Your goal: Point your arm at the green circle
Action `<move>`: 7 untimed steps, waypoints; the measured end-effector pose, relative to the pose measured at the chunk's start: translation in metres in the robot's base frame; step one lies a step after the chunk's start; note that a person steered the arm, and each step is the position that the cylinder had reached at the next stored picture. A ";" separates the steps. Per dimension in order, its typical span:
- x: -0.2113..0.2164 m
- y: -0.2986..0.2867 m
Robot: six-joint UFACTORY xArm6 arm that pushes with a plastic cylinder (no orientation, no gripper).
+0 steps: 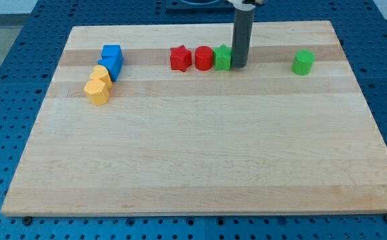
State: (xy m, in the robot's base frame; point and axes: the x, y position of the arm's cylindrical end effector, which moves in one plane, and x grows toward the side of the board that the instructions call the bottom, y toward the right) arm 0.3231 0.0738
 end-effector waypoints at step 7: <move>0.003 0.012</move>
State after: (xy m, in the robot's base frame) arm 0.3260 0.0861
